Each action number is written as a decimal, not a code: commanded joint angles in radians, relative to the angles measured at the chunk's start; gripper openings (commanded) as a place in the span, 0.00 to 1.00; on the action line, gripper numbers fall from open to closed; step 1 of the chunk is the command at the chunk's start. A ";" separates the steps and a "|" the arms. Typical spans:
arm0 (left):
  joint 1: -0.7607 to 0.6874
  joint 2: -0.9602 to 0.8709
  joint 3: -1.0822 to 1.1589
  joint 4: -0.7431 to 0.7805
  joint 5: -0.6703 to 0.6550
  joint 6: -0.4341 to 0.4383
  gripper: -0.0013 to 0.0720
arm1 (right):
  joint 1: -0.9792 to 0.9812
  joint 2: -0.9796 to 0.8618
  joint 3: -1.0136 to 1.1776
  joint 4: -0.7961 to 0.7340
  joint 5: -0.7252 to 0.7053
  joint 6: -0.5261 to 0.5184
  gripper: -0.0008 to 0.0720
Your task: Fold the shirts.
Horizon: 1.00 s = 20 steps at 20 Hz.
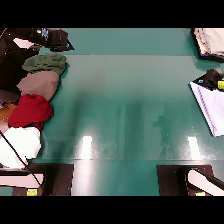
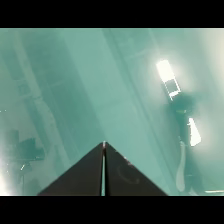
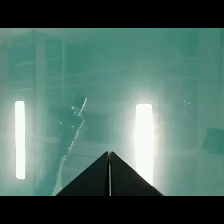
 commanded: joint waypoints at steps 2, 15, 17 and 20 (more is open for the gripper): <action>0.000 0.000 0.000 0.000 0.000 0.000 0.05 | 0.001 0.001 0.001 0.000 0.005 0.000 0.05; 0.000 0.000 0.000 -0.029 0.034 -0.008 0.05 | 0.001 0.001 0.001 0.000 0.011 0.000 0.05; 0.000 0.000 0.000 -0.014 0.095 -0.007 0.05 | 0.001 0.001 0.001 0.001 0.011 0.000 0.05; 0.000 0.000 0.000 0.093 0.137 -0.010 0.89 | 0.001 0.001 0.001 0.001 0.011 0.001 0.05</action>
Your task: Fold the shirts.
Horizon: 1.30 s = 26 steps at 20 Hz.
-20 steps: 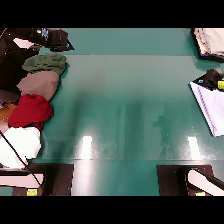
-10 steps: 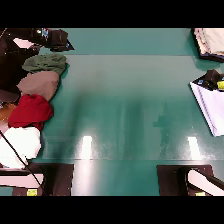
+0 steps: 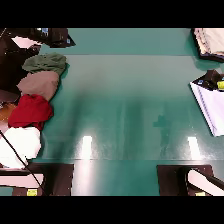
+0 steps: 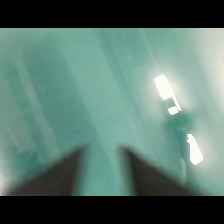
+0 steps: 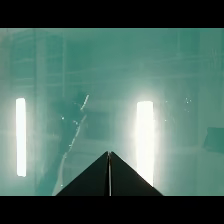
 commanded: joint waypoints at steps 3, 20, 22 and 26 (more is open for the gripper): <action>0.000 -0.013 0.000 0.347 0.068 -0.071 0.86 | 0.001 0.001 0.001 0.001 0.007 0.002 0.05; 0.225 -0.544 0.001 0.570 0.556 -0.176 0.85 | 0.002 0.000 0.001 0.002 0.183 0.002 0.05; 0.224 -0.537 0.013 0.569 0.555 -0.176 0.18 | 0.002 0.000 0.001 0.002 0.174 0.002 0.05; 0.224 -0.473 0.099 0.565 0.465 -0.175 0.05 | 0.002 0.000 0.001 0.001 0.111 0.002 0.05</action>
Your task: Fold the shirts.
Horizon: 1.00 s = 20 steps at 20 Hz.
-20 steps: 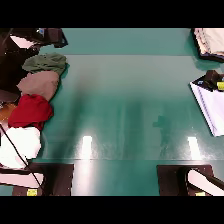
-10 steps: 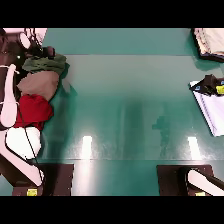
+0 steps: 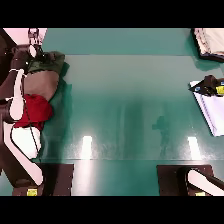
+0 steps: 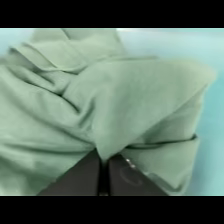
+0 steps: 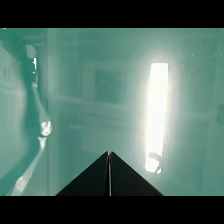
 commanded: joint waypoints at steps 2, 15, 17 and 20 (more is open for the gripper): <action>-0.013 0.141 0.042 0.002 -0.048 0.047 0.05 | -0.001 0.001 0.001 0.001 -0.083 0.000 0.05; -0.429 0.843 0.039 -0.254 -0.525 0.264 0.05 | 0.000 0.001 0.001 0.009 -0.117 0.000 0.05; -0.510 0.845 0.001 -0.254 -0.570 0.248 0.05 | 0.000 0.001 0.001 0.009 -0.116 0.000 0.05; -0.617 0.819 -0.149 -0.264 -0.572 0.208 0.05 | 0.000 0.001 0.001 0.009 -0.115 0.000 0.05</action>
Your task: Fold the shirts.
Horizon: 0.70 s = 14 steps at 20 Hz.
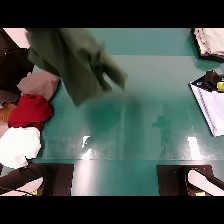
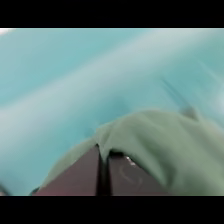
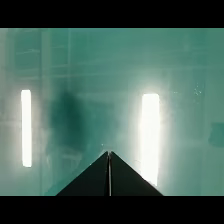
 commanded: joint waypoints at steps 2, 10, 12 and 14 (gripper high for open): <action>-0.155 -0.042 -0.203 -0.028 -0.040 -0.028 0.05 | 0.000 0.001 0.001 0.000 0.005 0.000 0.05; -0.070 -0.167 -0.279 -0.041 -0.024 -0.027 0.90 | 0.000 0.001 0.001 -0.002 0.036 0.000 0.05; 0.033 -0.138 -0.283 -0.046 -0.055 -0.031 0.90 | 0.000 0.001 0.001 -0.002 0.042 0.000 0.05; 0.125 -0.123 -0.325 -0.115 -0.084 -0.055 0.90 | 0.000 0.001 0.001 -0.002 0.042 0.000 0.05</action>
